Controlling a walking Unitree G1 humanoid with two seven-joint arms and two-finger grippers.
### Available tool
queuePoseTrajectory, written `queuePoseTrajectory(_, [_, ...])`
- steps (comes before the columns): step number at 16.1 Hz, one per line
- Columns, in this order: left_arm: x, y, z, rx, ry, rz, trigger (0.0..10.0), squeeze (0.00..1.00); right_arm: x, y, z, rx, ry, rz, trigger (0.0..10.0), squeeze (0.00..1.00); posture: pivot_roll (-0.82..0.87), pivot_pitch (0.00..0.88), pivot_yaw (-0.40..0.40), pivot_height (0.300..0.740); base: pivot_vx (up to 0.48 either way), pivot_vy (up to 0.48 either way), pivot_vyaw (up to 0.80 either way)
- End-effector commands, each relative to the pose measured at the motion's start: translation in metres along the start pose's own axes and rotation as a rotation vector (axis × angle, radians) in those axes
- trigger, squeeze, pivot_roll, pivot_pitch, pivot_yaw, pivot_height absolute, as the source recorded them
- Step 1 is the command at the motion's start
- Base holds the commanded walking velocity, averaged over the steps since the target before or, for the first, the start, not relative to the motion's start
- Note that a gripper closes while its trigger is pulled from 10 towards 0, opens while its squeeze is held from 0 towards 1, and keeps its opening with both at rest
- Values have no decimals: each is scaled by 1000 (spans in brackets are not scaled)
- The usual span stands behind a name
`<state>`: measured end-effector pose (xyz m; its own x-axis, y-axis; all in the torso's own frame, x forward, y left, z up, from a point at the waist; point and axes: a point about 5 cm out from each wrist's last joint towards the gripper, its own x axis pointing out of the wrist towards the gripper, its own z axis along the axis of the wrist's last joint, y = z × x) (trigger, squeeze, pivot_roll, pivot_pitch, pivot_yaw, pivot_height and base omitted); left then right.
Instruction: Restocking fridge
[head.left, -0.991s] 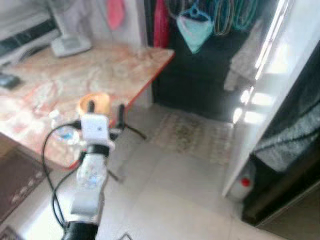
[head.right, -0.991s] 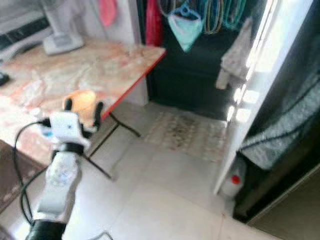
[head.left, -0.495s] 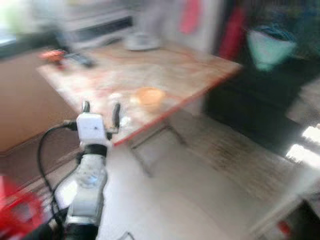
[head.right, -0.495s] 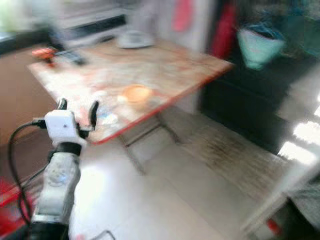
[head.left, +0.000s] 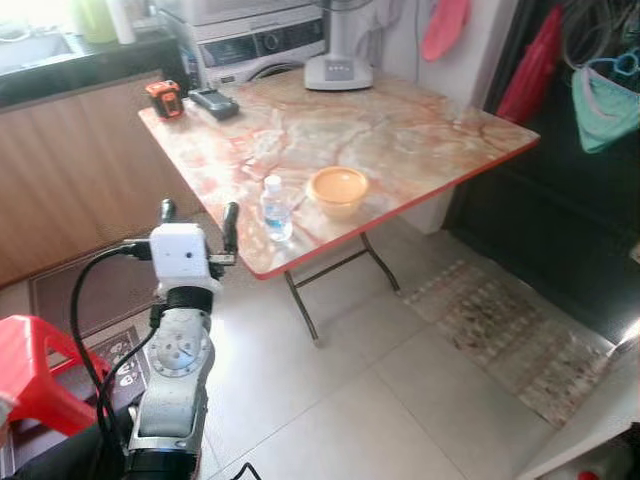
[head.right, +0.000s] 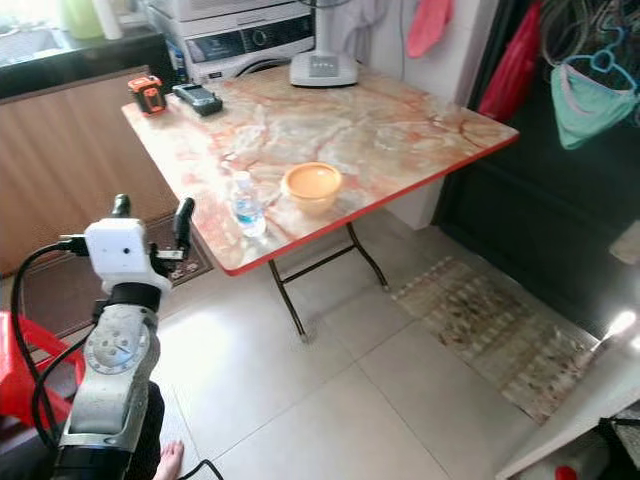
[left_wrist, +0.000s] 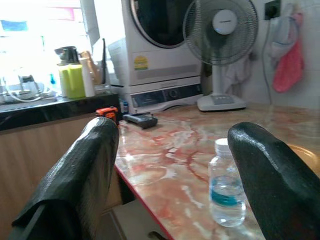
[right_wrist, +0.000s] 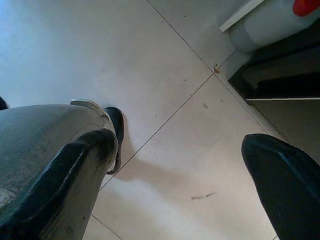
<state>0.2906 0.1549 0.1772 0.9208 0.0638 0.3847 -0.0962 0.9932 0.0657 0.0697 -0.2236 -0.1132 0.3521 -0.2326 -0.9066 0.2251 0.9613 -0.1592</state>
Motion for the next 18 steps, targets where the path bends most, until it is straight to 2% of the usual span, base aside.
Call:
queuePoseTrajectory(1, [0,-1,2,-16,2,-3,10000,0,-2,12,-8,15,27,38,10000,0,29,0,25,740,319,0,0])
queuePoseTrajectory(9, [-2,-4,-2,-36,35,-28,10000,0,-2,12,-8,20,30,43,10000,0,15,0,25,740,369,0,0])
queuePoseTrajectory(18, [2,-2,3,-46,8,-11,10000,0,-1,15,-6,25,27,52,10000,0,20,0,32,740,382,0,0])
